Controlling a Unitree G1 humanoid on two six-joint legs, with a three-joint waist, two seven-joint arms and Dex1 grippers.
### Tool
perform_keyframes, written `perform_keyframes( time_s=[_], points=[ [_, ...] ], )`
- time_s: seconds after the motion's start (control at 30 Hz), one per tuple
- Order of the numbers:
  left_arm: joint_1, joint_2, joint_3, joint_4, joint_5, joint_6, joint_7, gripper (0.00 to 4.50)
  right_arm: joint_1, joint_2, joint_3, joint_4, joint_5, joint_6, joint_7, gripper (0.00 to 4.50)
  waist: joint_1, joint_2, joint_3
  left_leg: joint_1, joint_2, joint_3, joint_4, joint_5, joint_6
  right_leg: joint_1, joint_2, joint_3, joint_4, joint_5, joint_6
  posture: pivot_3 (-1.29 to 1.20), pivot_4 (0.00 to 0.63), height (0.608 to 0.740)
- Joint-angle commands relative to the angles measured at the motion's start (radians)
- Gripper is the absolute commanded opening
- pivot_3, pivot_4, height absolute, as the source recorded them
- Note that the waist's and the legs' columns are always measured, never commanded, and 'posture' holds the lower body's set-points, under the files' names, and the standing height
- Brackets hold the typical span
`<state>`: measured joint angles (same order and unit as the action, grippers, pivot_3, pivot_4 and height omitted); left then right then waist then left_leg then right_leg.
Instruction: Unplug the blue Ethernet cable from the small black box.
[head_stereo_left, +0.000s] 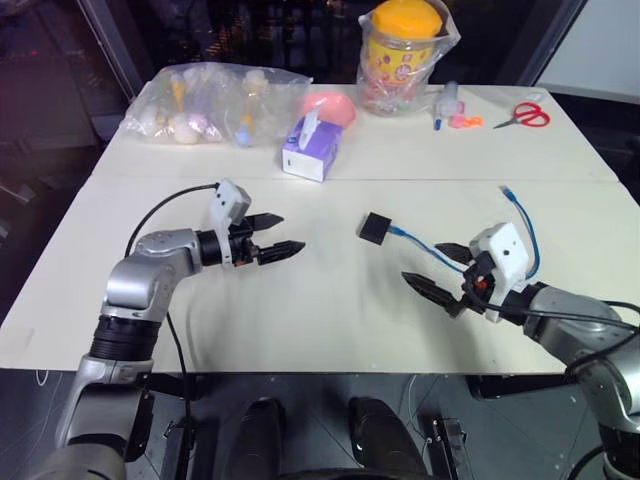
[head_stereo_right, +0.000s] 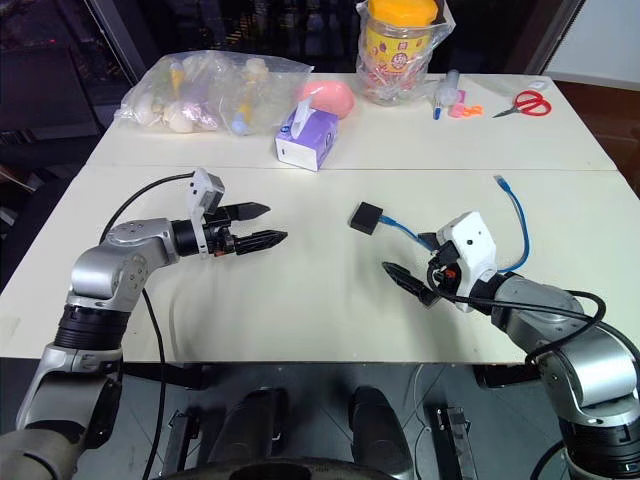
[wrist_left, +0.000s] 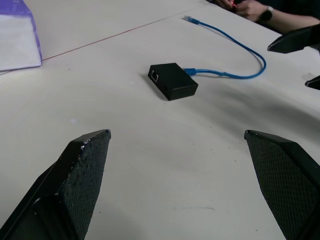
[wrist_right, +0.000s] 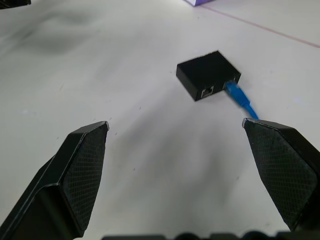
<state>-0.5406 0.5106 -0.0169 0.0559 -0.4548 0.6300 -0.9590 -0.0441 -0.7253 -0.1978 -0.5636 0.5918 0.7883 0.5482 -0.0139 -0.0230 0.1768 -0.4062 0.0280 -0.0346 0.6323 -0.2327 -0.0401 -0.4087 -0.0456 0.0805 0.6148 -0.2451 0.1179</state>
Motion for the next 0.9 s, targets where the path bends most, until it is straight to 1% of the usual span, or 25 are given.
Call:
perform_keyframes(
  time_s=[0.03, 0.27, 0.43, 0.53, 0.6, 0.67, 0.77, 0.9],
  points=[
    [-0.001, 0.004, 0.017, -0.054, -0.034, 0.022, -0.001, 4.46, -0.017, 0.001, -0.001, -0.012, -0.005, -0.023, 0.01, 4.5, 0.0, 0.0, 0.0, 0.0, 0.0, 0.0, 0.0, 0.0, 0.0, 0.0, 0.0, 0.0, 0.0, 0.0, 0.0, 0.0, 0.15, 0.74],
    [-0.011, 0.009, 0.019, -0.033, -0.027, 0.012, 0.003, 4.46, -0.015, 0.014, 0.01, -0.02, -0.014, -0.027, 0.003, 4.5, 0.0, 0.0, 0.0, 0.0, 0.0, 0.0, 0.0, 0.0, 0.0, 0.0, 0.0, 0.0, 0.0, 0.0, 0.0, 0.0, 0.15, 0.74],
    [-0.021, 0.013, -0.003, -0.017, -0.001, -0.011, -0.007, 4.46, -0.011, 0.018, 0.008, -0.02, -0.025, -0.03, 0.001, 4.5, 0.0, 0.0, 0.0, 0.0, 0.0, 0.0, 0.0, 0.0, 0.0, 0.0, 0.0, 0.0, 0.0, 0.0, 0.0, 0.0, 0.15, 0.74],
    [-0.052, 0.007, -0.017, 0.027, 0.017, -0.042, -0.028, 4.46, -0.028, 0.009, 0.017, 0.015, -0.055, -0.051, 0.005, 4.5, 0.0, 0.0, 0.0, 0.0, 0.0, 0.0, 0.0, 0.0, 0.0, 0.0, 0.0, 0.0, 0.0, 0.0, 0.0, 0.0, 0.15, 0.74],
    [-0.089, 0.007, -0.024, 0.071, 0.019, -0.056, -0.062, 4.46, -0.064, -0.003, 0.032, 0.073, -0.083, -0.072, 0.019, 4.5, 0.0, 0.0, 0.0, 0.0, 0.0, 0.0, 0.001, 0.0, 0.0, 0.0, 0.0, 0.0, 0.0, 0.0, 0.0, 0.0, 0.15, 0.74],
    [-0.127, 0.04, -0.058, 0.122, 0.04, -0.084, -0.148, 4.46, -0.117, -0.015, 0.063, 0.157, -0.125, -0.103, 0.04, 4.5, -0.001, 0.0, 0.0, 0.0, 0.0, 0.001, 0.001, 0.0, 0.0, 0.0, 0.0, 0.0, 0.0, 0.001, -0.001, 0.0, 0.15, 0.74],
    [-0.215, 0.092, -0.083, 0.234, 0.052, -0.098, -0.276, 4.46, -0.241, 0.006, 0.105, 0.327, -0.156, -0.154, 0.085, 4.5, -0.008, 0.0, 0.0, 0.001, 0.0, 0.001, 0.001, 0.0, 0.0, 0.0, 0.0, 0.0, 0.0, 0.001, -0.001, 0.0, 0.15, 0.74],
    [-0.298, 0.121, -0.099, 0.325, 0.076, -0.133, -0.367, 4.46, -0.367, 0.015, 0.198, 0.545, -0.245, -0.253, 0.165, 4.5, -0.007, 0.0, 0.0, 0.001, 0.0, 0.001, 0.0, 0.0, 0.0, -0.001, 0.001, 0.0, 0.001, 0.001, -0.001, 0.0, 0.15, 0.74]
  ],
)
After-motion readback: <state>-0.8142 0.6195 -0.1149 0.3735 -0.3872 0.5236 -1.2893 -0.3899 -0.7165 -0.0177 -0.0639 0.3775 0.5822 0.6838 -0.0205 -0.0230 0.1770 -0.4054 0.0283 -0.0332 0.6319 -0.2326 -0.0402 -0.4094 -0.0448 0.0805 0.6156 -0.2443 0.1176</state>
